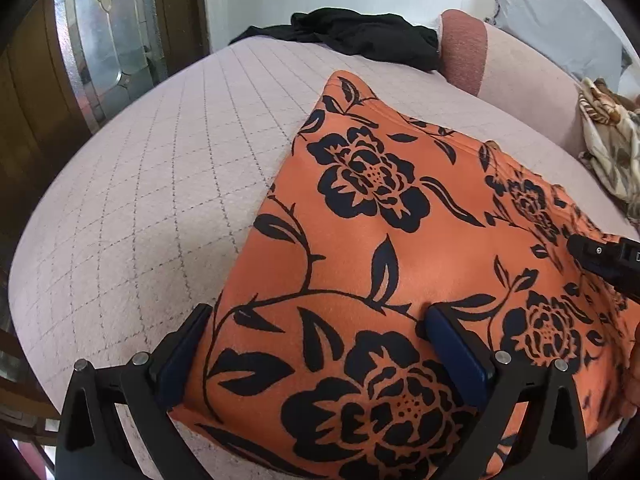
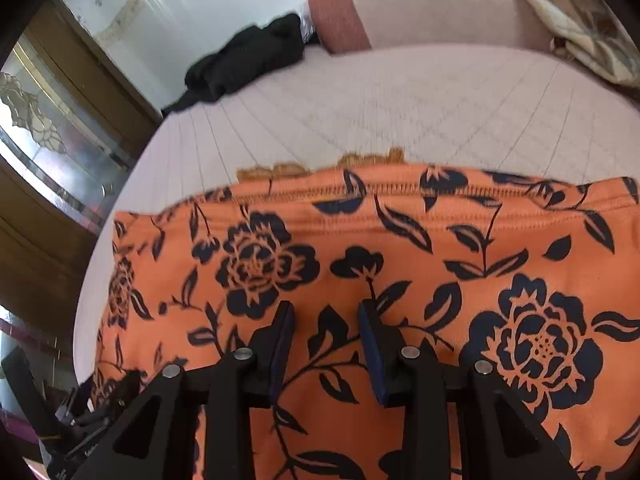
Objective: Fold small clothes
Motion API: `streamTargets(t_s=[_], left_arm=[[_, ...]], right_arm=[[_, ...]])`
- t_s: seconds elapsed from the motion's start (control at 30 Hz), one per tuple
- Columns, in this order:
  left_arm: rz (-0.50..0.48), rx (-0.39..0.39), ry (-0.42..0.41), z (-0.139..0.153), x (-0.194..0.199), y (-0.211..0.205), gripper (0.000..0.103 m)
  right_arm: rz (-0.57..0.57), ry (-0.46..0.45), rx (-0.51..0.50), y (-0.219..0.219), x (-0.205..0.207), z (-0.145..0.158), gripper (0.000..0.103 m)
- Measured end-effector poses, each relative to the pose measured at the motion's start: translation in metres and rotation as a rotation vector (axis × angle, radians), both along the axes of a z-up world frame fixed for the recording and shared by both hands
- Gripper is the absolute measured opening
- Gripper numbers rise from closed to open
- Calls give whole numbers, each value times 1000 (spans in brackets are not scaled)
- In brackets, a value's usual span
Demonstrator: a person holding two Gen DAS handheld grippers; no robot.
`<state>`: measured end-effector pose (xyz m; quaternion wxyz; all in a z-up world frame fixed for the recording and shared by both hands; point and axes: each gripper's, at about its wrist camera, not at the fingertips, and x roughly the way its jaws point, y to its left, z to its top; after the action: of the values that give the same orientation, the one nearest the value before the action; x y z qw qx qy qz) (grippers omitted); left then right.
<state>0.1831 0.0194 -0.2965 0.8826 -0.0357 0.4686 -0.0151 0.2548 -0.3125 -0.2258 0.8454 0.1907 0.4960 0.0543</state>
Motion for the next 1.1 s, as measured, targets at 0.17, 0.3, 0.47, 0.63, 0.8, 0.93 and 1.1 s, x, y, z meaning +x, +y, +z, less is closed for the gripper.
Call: streamTargets(t_s=[0.17, 0.3, 0.47, 0.63, 0.8, 0.93, 1.1], left_arm=[[19, -28, -22, 11, -17, 18, 103], [58, -38, -105, 31, -45, 36, 103], [125, -144, -69, 36, -85, 66, 103], [167, -312, 65, 15, -96, 82, 103], [170, -448, 85, 10, -78, 77, 100], [195, -453, 60, 12, -66, 67, 83], [185, -439, 45, 9, -46, 53, 37]], right_arm=[[34, -83, 38, 10, -45, 25, 37], [125, -99, 58, 42, -73, 28, 37], [123, -46, -3, 61, -102, 14, 37], [129, -43, 79, 60, -127, 19, 37], [157, 31, 64, 61, -126, 7, 38], [125, 76, 195, 46, -123, -3, 38], [126, 112, 286, 32, -120, -12, 30]])
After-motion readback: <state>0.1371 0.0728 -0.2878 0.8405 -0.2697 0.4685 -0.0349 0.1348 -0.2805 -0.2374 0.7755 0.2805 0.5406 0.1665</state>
